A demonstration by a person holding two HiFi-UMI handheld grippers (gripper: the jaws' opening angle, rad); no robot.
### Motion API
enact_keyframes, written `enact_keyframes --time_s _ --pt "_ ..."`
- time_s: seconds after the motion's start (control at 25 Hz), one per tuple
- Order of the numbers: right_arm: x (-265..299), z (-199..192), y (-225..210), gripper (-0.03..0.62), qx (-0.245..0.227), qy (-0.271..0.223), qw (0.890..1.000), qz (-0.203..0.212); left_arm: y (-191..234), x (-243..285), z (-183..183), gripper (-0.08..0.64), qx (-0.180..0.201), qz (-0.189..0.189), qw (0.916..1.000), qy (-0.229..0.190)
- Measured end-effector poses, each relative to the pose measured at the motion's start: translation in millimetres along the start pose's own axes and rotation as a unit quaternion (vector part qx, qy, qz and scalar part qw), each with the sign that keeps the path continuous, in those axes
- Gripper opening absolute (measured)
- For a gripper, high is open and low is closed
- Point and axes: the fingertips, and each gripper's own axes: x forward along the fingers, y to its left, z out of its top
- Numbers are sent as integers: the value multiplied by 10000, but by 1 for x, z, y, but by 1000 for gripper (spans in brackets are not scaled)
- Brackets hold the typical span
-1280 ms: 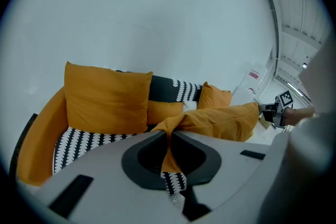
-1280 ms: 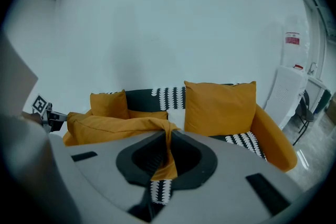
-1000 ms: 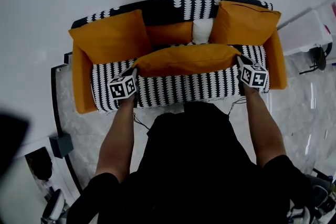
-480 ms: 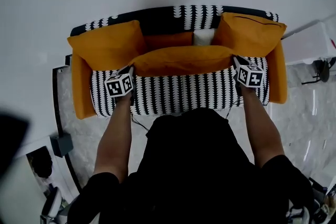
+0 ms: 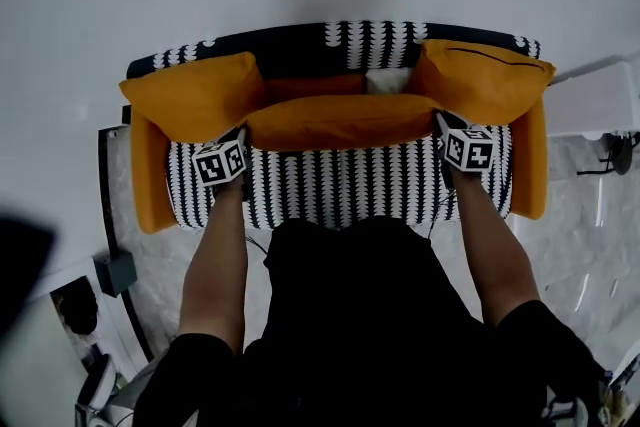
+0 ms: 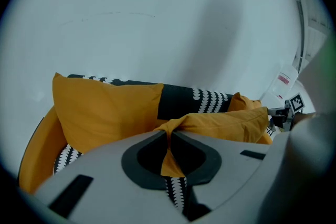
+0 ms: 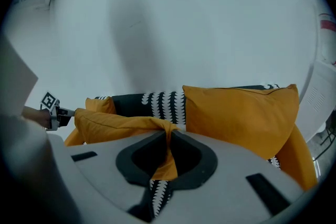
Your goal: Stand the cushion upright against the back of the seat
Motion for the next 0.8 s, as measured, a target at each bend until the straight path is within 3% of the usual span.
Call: enact_keyframes --time_s 0.6,0.8 --pt "61 50 -22 54 268 -121 9993 -236 8 54 72 34 284 -165 9994 -142" --pt "84 55 -27 54 123 58 9994 -313 14 74 85 34 156 -122 9997 -141"
